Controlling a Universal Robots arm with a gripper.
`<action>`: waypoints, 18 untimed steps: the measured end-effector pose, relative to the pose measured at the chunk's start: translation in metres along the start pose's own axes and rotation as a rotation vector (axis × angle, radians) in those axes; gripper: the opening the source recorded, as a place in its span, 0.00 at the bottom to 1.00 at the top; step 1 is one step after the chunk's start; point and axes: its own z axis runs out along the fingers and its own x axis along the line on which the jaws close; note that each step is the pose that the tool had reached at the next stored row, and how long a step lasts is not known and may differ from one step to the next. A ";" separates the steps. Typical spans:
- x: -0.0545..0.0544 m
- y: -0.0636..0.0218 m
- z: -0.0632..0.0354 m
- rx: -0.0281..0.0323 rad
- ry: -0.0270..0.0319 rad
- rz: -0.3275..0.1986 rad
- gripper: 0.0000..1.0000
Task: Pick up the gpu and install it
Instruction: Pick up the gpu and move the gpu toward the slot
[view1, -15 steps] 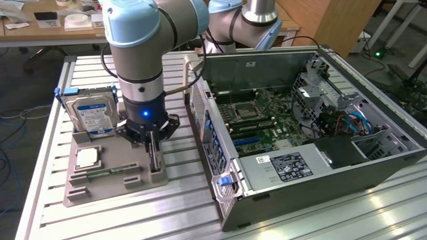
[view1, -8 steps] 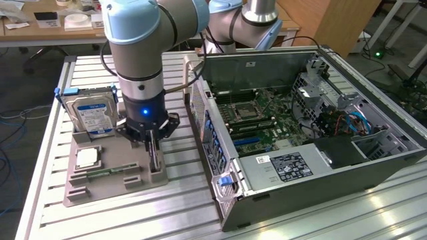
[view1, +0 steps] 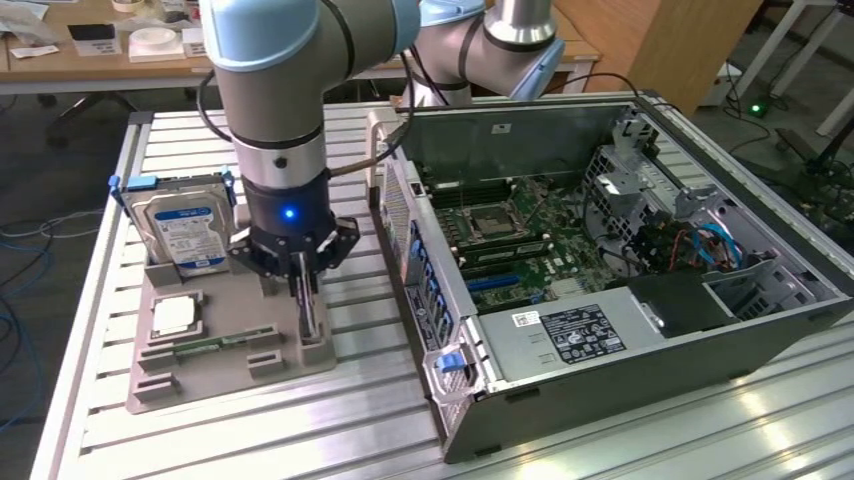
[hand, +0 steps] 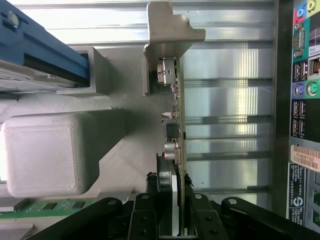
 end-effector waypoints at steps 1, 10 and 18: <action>0.000 0.0000 -0.0018 0.0000 0.0000 0.000 0.28; 0.000 -0.0002 -0.0175 -0.0011 0.0001 0.000 0.28; 0.000 -0.0002 -0.0279 -0.0032 0.0003 0.000 0.28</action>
